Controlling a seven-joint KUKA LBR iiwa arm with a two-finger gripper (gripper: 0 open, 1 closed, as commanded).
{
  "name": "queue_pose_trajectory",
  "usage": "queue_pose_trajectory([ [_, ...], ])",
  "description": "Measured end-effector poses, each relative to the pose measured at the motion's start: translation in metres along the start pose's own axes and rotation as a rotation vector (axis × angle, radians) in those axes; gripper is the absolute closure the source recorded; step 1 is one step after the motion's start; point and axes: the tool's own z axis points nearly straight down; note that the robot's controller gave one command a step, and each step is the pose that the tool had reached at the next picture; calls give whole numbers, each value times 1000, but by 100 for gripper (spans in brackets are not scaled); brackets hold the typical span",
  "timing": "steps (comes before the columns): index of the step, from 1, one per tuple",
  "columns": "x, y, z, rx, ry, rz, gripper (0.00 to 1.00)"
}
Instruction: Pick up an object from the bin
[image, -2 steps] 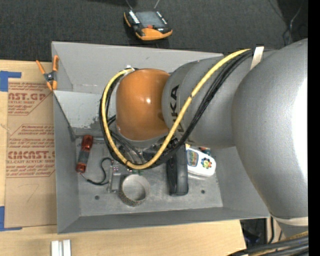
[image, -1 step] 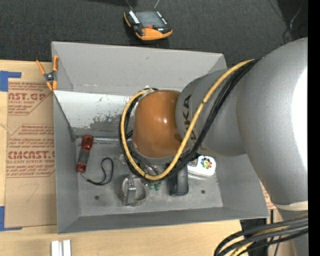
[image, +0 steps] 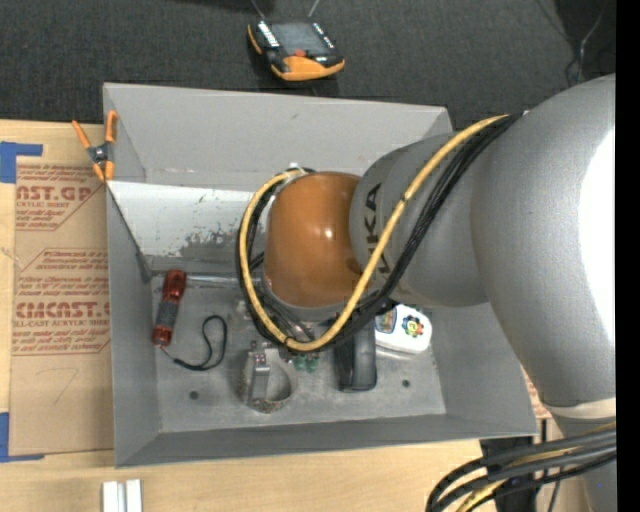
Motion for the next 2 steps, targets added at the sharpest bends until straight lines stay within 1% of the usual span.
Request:
queue_pose_trajectory([
  [1,7,-49,48,0,5,-187,0],
  [2,3,-41,17,0,9,-145,0],
])
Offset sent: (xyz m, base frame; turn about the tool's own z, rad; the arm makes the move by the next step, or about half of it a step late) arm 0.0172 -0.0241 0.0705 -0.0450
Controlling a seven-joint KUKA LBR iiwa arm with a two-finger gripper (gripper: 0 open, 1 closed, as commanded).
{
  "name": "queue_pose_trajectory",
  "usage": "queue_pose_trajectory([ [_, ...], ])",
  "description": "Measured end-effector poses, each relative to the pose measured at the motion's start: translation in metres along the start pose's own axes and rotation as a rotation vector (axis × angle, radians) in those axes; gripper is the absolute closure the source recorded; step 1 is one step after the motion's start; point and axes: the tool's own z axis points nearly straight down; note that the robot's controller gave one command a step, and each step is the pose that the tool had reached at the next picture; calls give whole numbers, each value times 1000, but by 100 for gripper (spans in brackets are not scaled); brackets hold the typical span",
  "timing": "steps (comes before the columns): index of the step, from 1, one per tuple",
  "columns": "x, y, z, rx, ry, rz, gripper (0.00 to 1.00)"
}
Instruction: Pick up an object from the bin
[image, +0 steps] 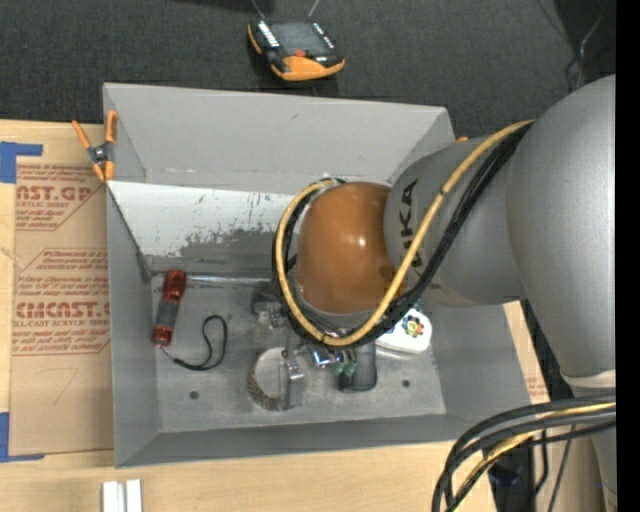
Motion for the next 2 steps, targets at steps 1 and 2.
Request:
queue_pose_trajectory([
  [1,-13,-14,32,0,3,-209,0],
  [2,-16,-17,49,-3,9,-250,100],
])
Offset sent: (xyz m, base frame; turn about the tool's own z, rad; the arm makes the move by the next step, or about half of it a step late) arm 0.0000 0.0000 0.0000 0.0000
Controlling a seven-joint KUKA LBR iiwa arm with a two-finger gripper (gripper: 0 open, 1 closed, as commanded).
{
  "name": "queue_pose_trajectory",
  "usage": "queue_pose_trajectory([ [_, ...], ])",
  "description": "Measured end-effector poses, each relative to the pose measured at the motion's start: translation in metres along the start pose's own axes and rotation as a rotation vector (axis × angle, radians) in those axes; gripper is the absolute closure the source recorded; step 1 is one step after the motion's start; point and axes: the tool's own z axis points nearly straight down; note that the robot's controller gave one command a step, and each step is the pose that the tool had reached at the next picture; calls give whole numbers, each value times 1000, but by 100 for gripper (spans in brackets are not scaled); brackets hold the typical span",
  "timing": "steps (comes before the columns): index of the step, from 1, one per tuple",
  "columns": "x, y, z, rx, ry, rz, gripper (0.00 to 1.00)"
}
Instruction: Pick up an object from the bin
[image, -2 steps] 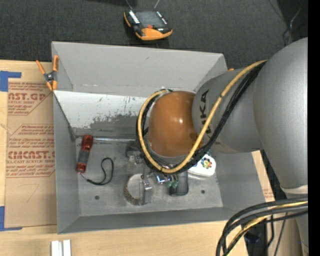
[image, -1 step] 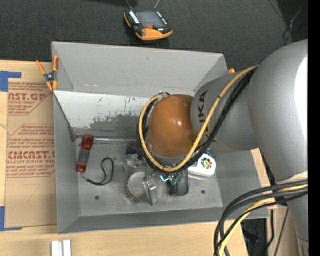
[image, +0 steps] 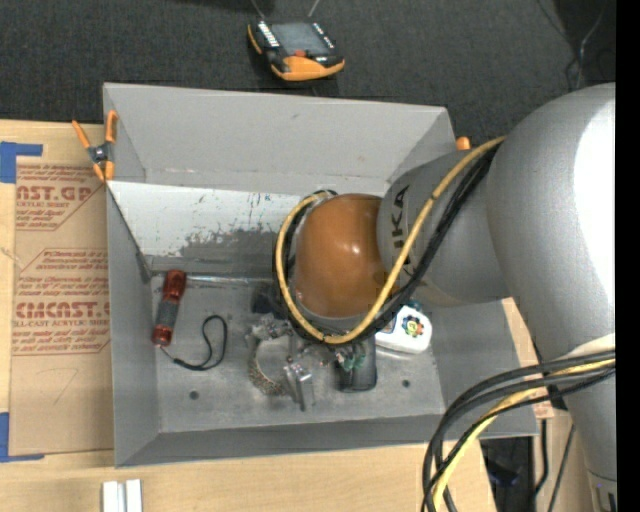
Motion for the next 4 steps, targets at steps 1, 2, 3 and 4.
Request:
queue_pose_trajectory([
  [1,0,0,0,0,0,0,100],
  [2,0,0,0,0,0,0,100],
  [3,0,0,0,0,0,0,100],
  [4,-7,29,-29,-2,-3,-233,100],
])
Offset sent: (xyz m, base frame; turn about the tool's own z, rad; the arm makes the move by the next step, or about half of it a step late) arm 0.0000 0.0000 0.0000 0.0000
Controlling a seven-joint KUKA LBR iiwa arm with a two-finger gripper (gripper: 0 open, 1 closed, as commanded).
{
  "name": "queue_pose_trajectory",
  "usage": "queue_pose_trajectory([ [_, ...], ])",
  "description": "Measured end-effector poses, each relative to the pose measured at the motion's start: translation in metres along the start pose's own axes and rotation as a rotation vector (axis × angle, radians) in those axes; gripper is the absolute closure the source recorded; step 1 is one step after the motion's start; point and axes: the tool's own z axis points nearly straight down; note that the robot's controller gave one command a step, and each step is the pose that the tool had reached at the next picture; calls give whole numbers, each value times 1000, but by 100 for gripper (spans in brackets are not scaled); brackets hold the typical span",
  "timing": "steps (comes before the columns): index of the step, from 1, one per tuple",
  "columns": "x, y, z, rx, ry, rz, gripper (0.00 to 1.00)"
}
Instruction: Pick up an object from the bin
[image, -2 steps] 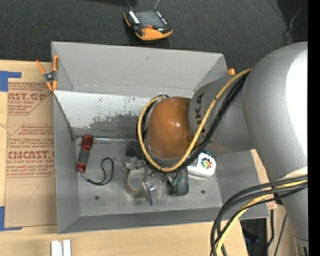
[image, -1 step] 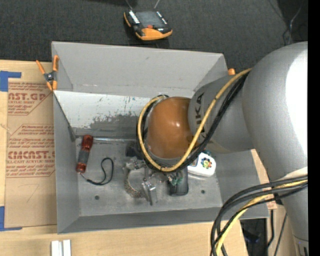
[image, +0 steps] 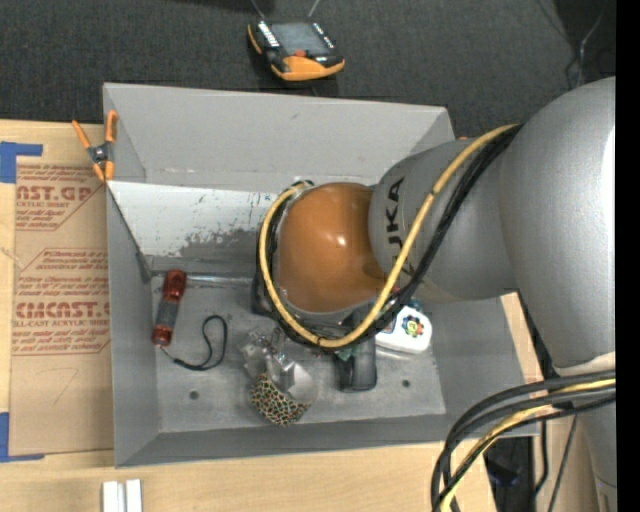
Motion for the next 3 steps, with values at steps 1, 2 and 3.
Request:
queue_pose_trajectory([
  [1,0,0,0,0,0,0,100],
  [2,3,-9,11,-1,-1,-256,100],
  [3,-3,-15,-6,-1,-2,-18,100],
])
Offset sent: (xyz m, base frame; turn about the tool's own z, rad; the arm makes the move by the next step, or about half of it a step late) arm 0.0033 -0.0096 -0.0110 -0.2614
